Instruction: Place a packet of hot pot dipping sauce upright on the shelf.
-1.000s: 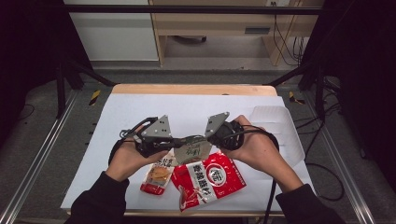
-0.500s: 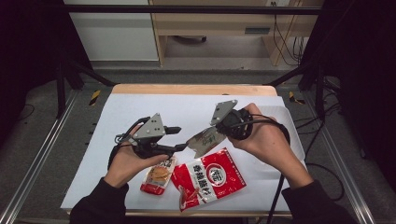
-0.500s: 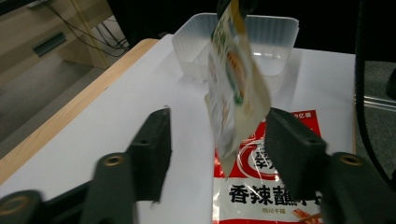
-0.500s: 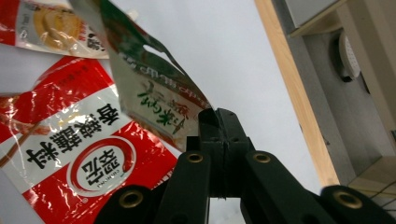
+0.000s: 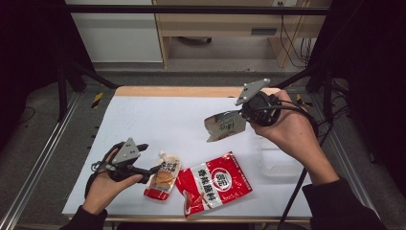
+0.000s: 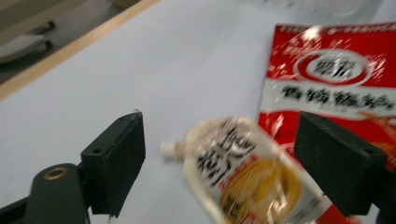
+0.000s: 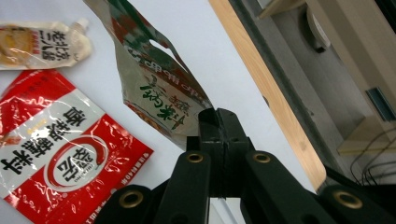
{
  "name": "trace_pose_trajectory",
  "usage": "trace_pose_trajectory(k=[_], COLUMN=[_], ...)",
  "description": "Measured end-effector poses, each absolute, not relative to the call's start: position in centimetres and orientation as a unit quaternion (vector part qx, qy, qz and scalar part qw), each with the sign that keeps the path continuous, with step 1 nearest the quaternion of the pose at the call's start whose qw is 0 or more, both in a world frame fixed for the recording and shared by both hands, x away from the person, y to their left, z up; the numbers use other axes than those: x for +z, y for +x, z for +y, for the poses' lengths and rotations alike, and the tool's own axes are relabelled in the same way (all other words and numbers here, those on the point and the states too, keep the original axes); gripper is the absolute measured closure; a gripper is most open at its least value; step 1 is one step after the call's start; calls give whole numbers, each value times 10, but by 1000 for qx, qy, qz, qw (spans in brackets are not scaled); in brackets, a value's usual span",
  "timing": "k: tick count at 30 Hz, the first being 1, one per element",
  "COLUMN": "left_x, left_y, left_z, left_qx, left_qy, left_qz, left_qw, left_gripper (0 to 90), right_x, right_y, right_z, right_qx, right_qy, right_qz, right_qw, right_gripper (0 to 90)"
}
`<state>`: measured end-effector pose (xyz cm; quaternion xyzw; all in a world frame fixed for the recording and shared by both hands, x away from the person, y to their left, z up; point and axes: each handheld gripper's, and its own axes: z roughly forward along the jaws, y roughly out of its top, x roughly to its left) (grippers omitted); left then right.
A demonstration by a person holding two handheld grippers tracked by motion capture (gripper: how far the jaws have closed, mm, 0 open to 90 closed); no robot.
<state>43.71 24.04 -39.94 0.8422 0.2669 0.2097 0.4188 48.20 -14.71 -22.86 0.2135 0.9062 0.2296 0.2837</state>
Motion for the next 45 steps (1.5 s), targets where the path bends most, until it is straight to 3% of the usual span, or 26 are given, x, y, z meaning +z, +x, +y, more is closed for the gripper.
trace_pose_trajectory(k=[6,13,25,45], left_x=[-416,-436,-440,-441], left_y=[440,448,447,447], left_z=[269,300,299,305], left_qx=[230,246,256,257], left_qy=[827,810,814,808], left_qz=[311,360,363,375], left_qw=[409,393,375,376], left_gripper=[114,93,93,93], right_x=[-231,-241,-255,-275], right_y=[489,501,534,567], right_z=[-161,-205,-261,-296], right_qx=[218,217,225,233], right_qy=[243,307,376,431], right_qz=[900,880,845,814], right_qw=[287,290,307,313], right_gripper=[900,900,900,900])
